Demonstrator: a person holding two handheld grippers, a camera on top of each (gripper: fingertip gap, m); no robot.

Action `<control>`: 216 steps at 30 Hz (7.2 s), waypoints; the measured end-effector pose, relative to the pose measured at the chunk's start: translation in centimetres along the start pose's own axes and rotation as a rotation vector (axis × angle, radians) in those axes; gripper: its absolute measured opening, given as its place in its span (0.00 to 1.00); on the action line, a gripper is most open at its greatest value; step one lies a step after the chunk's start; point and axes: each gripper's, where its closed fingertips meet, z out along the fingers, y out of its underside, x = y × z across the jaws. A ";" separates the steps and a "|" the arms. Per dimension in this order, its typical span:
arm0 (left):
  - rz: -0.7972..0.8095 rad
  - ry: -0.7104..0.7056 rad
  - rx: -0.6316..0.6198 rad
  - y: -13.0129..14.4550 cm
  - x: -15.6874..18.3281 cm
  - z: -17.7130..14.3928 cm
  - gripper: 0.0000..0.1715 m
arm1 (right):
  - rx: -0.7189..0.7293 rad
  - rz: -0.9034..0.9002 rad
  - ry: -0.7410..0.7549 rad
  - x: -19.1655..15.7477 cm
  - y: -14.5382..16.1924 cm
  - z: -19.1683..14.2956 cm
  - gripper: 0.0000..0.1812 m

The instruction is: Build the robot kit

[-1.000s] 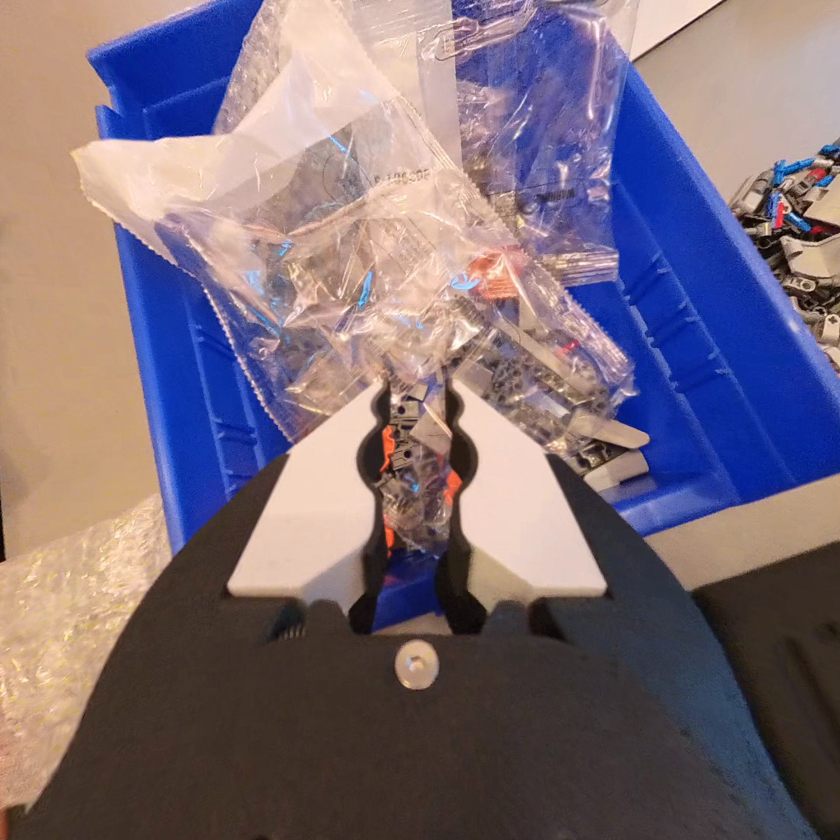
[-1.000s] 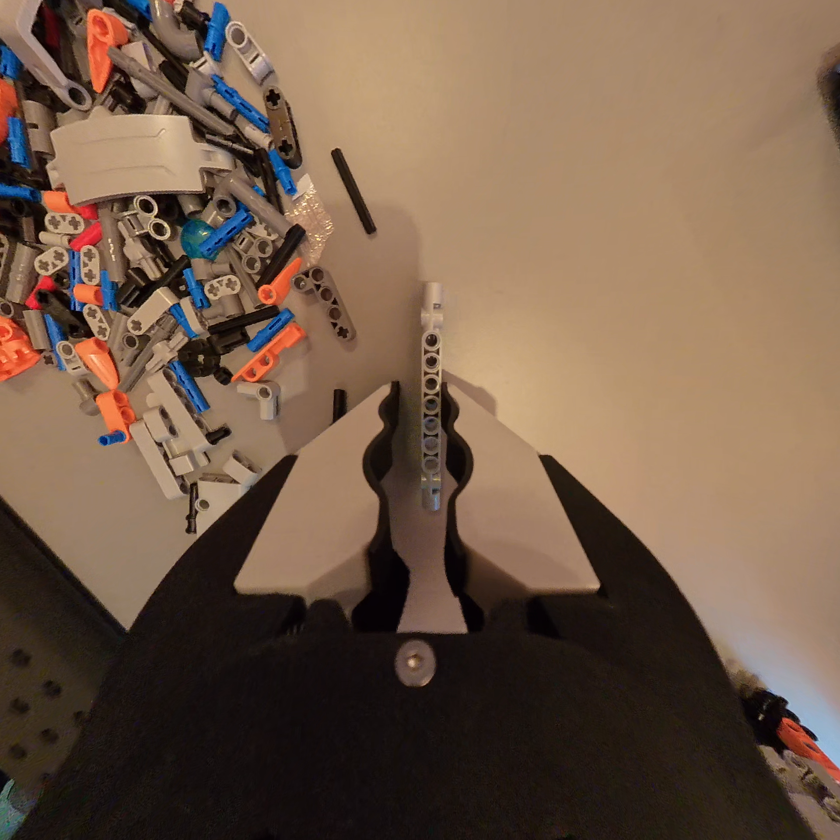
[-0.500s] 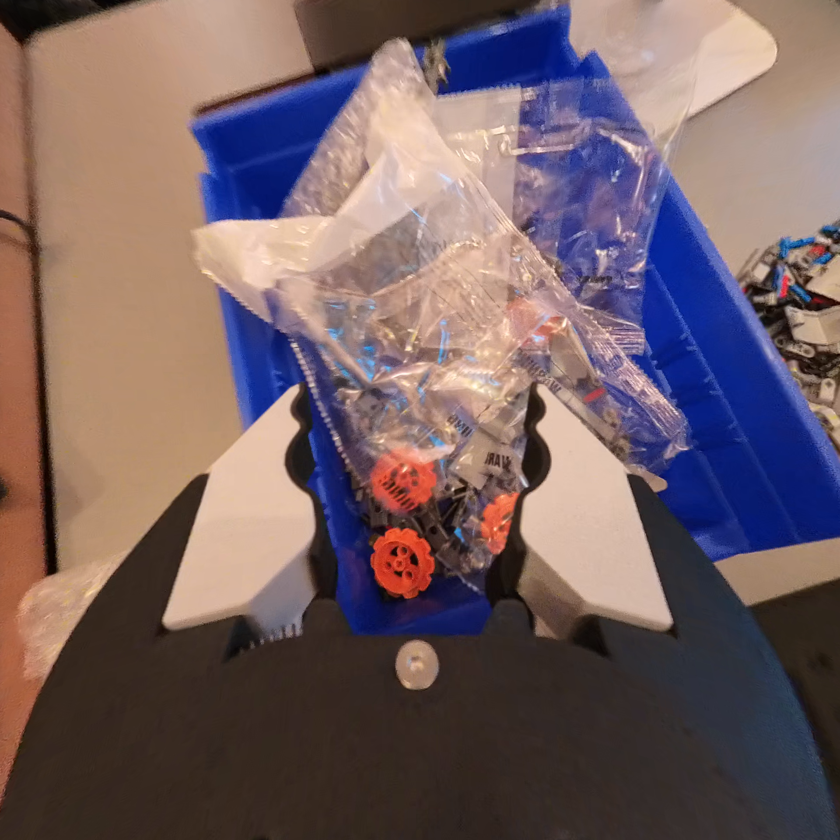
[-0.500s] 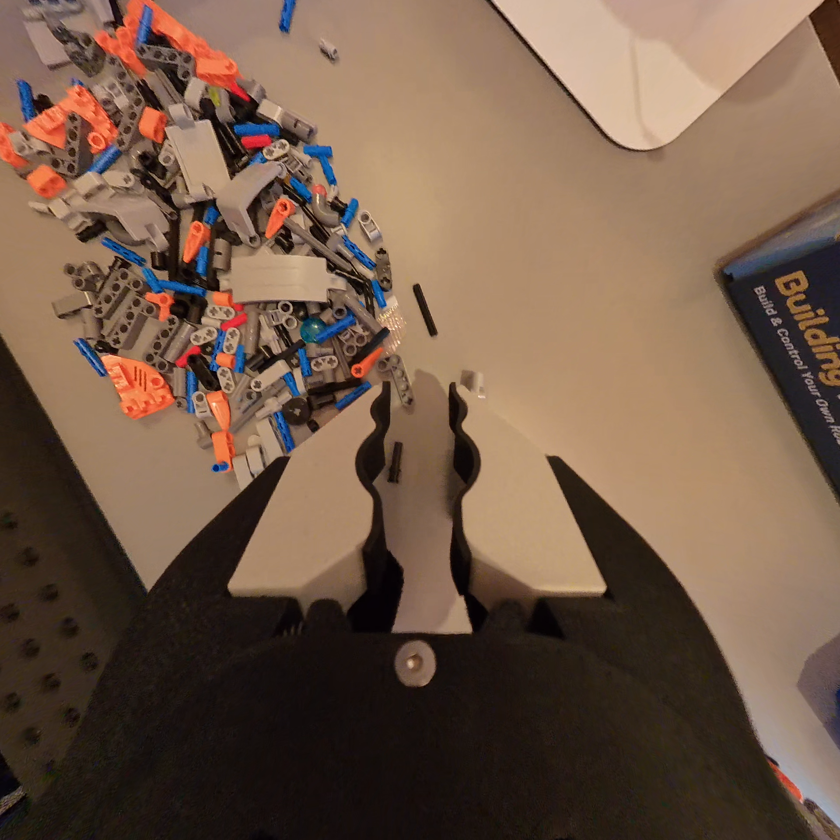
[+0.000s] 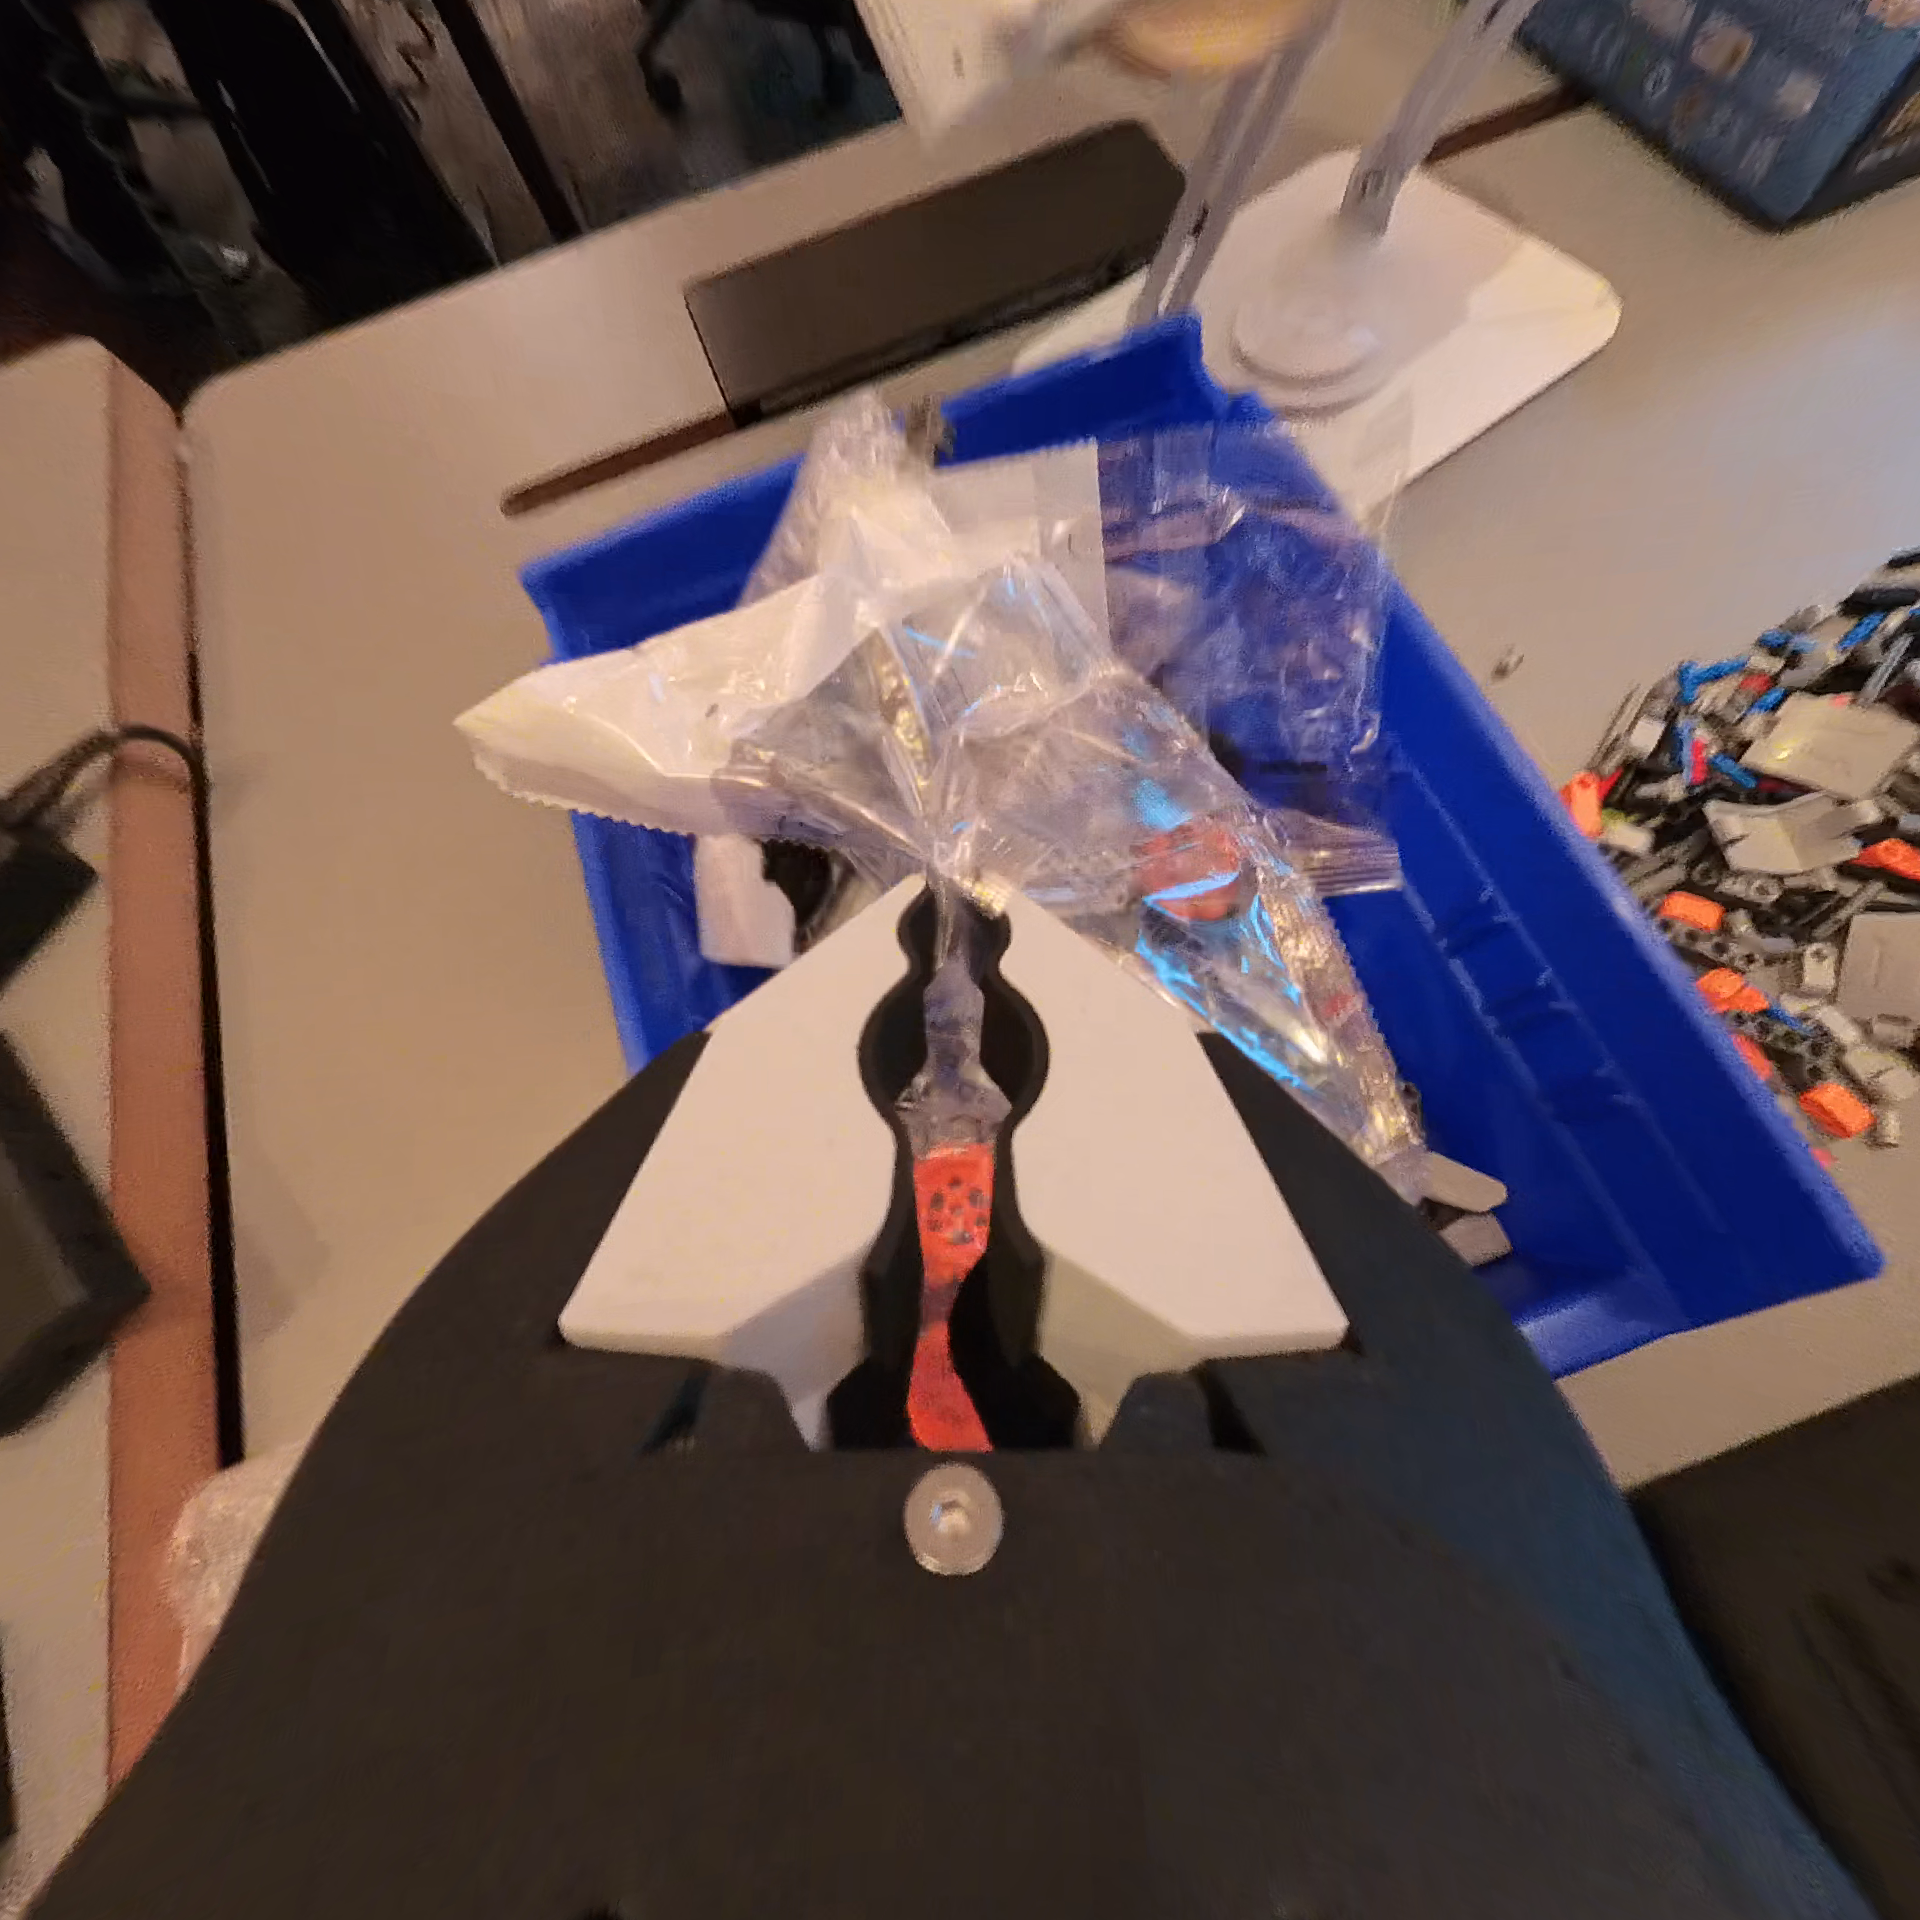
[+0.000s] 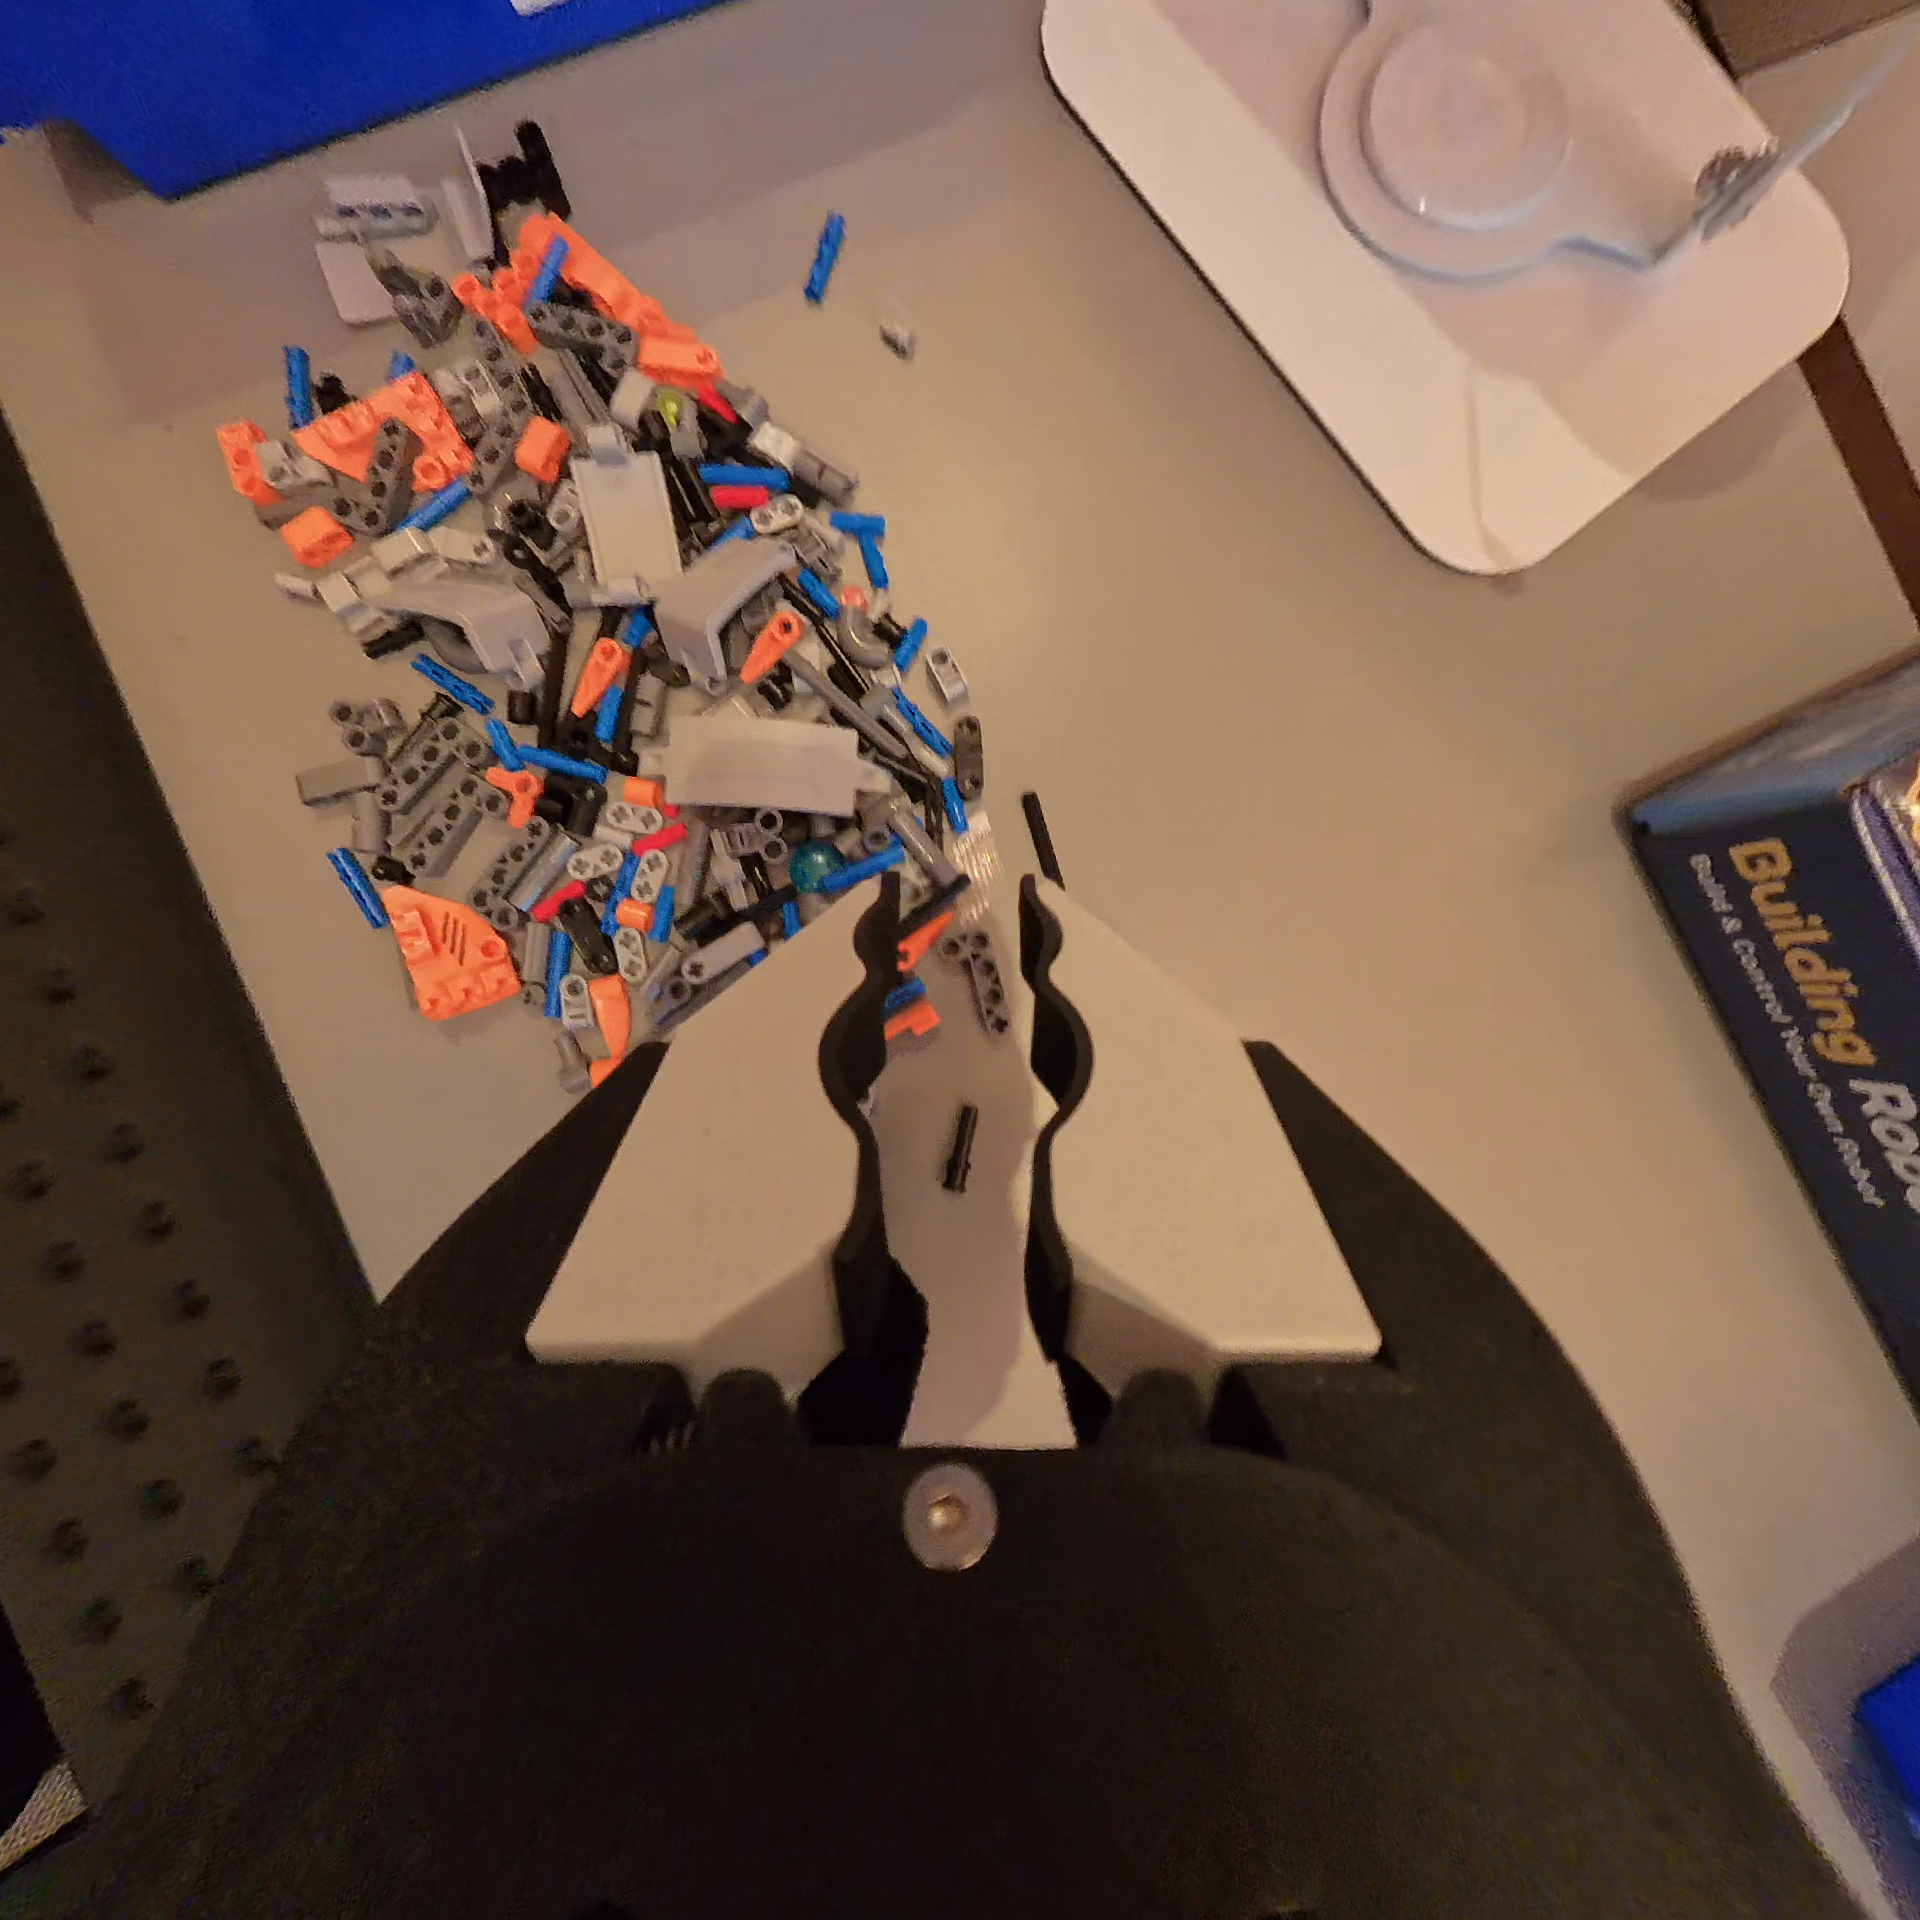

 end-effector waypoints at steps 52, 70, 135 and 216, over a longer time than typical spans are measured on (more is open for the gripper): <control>-0.139 0.277 0.453 -8.7 -0.7 -7.6 0.00 | 0.187 -0.301 -0.045 -2.5 -18.1 -1.1 0.00; -0.055 0.270 0.444 -8.8 1.3 -7.7 0.00 | -0.058 0.551 0.443 35.6 7.9 -21.5 0.00; 0.101 0.477 0.433 -9.6 6.7 -6.3 0.43 | 0.456 -0.236 -0.620 -12.2 -33.6 2.3 0.00; -0.201 0.415 0.588 -11.9 2.7 -7.9 0.00 | 0.504 -0.267 -0.376 -15.4 -28.4 4.1 0.17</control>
